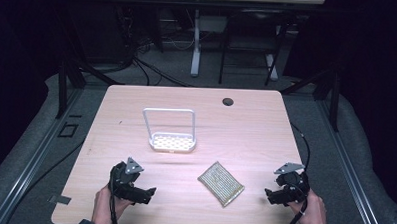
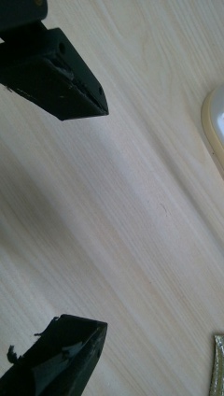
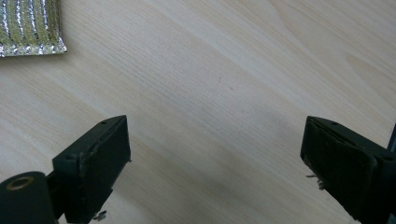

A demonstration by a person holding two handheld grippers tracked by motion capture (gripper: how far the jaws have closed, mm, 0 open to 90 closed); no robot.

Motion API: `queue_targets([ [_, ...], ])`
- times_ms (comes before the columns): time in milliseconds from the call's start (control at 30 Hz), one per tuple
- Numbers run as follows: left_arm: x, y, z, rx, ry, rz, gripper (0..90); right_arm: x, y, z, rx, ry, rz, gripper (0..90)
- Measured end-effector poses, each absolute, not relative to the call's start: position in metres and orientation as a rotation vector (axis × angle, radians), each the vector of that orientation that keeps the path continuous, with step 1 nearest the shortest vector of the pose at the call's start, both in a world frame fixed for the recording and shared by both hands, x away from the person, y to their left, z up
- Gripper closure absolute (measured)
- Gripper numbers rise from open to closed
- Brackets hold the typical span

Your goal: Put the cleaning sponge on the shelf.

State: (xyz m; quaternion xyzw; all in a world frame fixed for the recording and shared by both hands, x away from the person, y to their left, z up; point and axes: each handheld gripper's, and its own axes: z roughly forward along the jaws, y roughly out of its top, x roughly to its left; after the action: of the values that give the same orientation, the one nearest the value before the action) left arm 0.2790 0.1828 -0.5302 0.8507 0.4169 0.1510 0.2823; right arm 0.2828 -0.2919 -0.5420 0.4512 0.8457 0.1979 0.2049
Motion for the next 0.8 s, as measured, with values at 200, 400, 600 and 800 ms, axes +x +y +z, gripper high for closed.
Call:
queue_targets([
  [200,0.277,0.161,-0.527,2.292,1.069,0.389,0.0,0.283,-0.288,-0.543,1.227,2.372,0.551,7.9],
  [400,0.277,0.131,-0.526,2.318,1.005,0.348,0.0,0.284,-0.288,-0.542,1.234,2.365,0.575,8.2],
  [600,0.283,0.110,-0.526,2.341,0.968,0.328,0.0,0.287,-0.287,-0.544,1.219,2.370,0.541,8.2],
  [800,0.288,0.089,-0.526,2.354,0.925,0.315,0.0,0.290,-0.282,-0.543,1.208,2.376,0.534,8.2],
])
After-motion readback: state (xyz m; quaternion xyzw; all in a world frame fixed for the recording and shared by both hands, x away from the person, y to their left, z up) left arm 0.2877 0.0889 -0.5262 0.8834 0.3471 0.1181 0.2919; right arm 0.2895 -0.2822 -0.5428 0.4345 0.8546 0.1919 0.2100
